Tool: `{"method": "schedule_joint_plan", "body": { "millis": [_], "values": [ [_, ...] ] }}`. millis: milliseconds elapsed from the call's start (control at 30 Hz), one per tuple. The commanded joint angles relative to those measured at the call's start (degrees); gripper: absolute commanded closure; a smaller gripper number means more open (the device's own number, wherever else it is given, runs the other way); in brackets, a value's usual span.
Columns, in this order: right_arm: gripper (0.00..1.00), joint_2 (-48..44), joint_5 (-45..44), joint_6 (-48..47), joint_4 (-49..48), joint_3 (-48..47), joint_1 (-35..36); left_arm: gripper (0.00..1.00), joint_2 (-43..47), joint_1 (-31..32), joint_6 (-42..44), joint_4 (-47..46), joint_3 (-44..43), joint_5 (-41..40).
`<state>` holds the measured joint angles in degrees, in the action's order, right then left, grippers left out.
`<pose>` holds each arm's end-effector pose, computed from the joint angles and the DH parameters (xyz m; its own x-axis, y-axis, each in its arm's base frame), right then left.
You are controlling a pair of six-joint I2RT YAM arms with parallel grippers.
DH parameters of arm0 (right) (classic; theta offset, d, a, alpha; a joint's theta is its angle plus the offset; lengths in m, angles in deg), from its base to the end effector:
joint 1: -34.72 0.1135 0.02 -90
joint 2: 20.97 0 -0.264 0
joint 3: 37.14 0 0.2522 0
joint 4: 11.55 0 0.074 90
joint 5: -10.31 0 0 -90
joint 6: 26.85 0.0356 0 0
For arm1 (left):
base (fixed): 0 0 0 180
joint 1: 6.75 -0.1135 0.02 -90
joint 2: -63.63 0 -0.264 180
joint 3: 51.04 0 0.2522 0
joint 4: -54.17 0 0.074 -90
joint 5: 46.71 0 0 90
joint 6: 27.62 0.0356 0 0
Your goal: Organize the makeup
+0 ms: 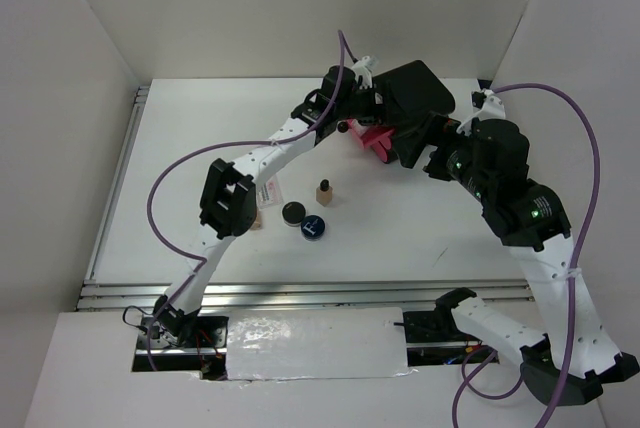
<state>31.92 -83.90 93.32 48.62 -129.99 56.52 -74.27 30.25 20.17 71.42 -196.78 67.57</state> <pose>0.1465 0.0558 0.4482 -0.4313 0.3673 -0.8241 -0.1037 0.8871 0.4497 0.4470 -0.3552 0.3075 -0.6829 -0.2522 -0.6856 0.5586 0.4245 -0.7126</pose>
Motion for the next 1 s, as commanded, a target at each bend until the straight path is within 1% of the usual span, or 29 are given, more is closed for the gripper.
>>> {"method": "schedule_joint_plan", "body": {
  "millis": [0,133,267,400,567,700,733,867,967],
  "values": [
    [0.0,-0.9,-1.2,-0.8,0.8,-2.6,-0.3,0.1,-1.6,-0.7,0.2,-0.6,-1.2,-3.3],
    [0.0,-0.9,-1.5,-1.2,1.0,-2.9,-0.3,0.09,-1.1,-0.8,0.3,-0.7,-1.1,-6.4],
    [0.0,-0.6,-1.2,-1.3,1.1,-3.1,-0.3,0.08,-0.8,-1.2,-0.9,-0.9,-1.3,-11.9],
    [0.0,-0.5,-1.4,-1.5,1.4,-3.4,-0.3,0.07,-1.0,-2.0,-2.1,-1.1,-1.8,-15.3],
    [0.0,-0.5,-1.7,-1.9,1.8,-3.7,-0.3,0.08,-0.6,-2.6,-2.1,-1.8,-3.2,-13.3],
    [0.0,-0.3,-1.6,-2.0,1.8,-3.9,-0.3,0.07,1.8,-2.5,-2.4,-3.0,-2.7,-10.5],
    [0.0,-0.2,-1.5,-2.1,1.8,-4.0,-0.4,0.07,3.2,-2.5,-2.3,-5.1,-2.1,-10.5],
    [0.0,-0.1,-1.2,-2.2,1.7,-3.9,-0.3,0.02,4.4,-2.7,1.4,-5.4,-2.9,-14.3],
    [0.0,-0.2,-1.2,-2.6,1.9,-3.6,-0.4,0.01,3.0,-3.8,2.1,-5.3,-4.9,-16.4]
  ]
}}
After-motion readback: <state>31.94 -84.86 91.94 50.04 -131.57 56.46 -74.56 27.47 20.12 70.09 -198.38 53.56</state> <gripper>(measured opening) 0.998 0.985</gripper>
